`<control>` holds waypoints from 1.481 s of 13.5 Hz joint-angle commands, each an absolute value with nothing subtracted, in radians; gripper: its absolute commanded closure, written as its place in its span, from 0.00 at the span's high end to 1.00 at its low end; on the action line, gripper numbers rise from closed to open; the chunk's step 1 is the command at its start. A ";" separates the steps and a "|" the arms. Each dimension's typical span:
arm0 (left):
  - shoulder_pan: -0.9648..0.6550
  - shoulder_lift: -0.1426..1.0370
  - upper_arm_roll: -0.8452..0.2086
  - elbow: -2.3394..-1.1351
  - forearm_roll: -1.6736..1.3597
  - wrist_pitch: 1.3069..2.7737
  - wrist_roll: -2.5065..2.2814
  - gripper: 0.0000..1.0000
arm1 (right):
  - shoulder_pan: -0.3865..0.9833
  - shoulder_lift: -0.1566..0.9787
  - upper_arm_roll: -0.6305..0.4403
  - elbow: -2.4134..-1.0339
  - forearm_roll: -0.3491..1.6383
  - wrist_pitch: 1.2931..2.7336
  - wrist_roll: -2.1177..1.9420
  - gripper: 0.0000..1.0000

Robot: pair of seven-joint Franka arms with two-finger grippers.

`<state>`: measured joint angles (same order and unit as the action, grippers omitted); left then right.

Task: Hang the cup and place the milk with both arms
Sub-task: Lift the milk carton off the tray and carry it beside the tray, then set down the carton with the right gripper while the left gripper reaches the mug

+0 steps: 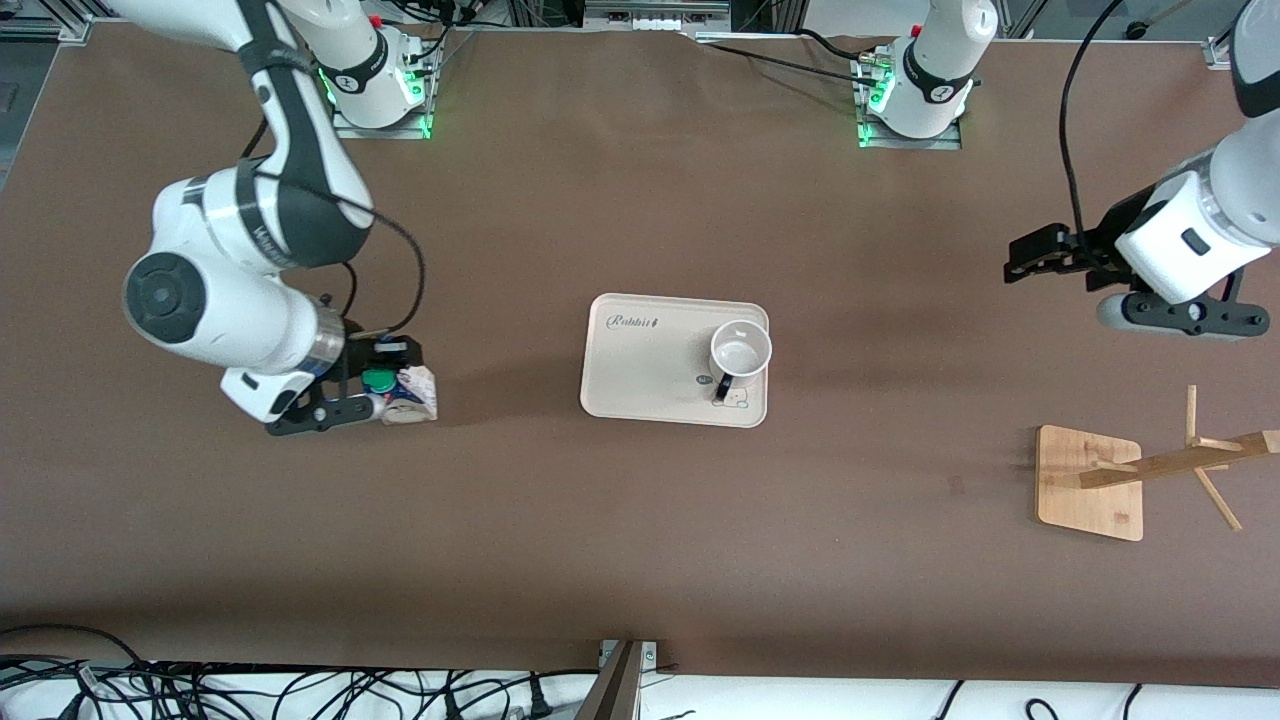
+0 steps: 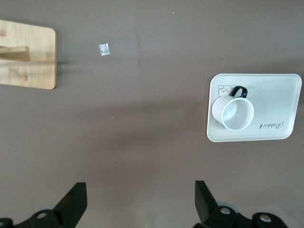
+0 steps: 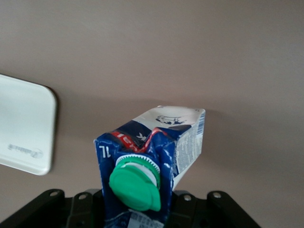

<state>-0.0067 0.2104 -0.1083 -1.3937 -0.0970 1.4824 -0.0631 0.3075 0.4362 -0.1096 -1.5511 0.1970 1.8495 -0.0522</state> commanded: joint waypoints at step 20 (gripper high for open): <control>-0.402 0.540 -0.106 -1.399 -0.054 1.701 -0.227 1.00 | 0.186 0.359 -0.100 -1.697 0.258 1.965 -0.138 1.00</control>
<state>-0.3611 0.5111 -0.1161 -1.3995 -0.0806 1.6915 -0.2182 0.1859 0.4082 -0.1110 -1.6949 0.2768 1.9691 -0.1621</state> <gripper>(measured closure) 0.000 0.000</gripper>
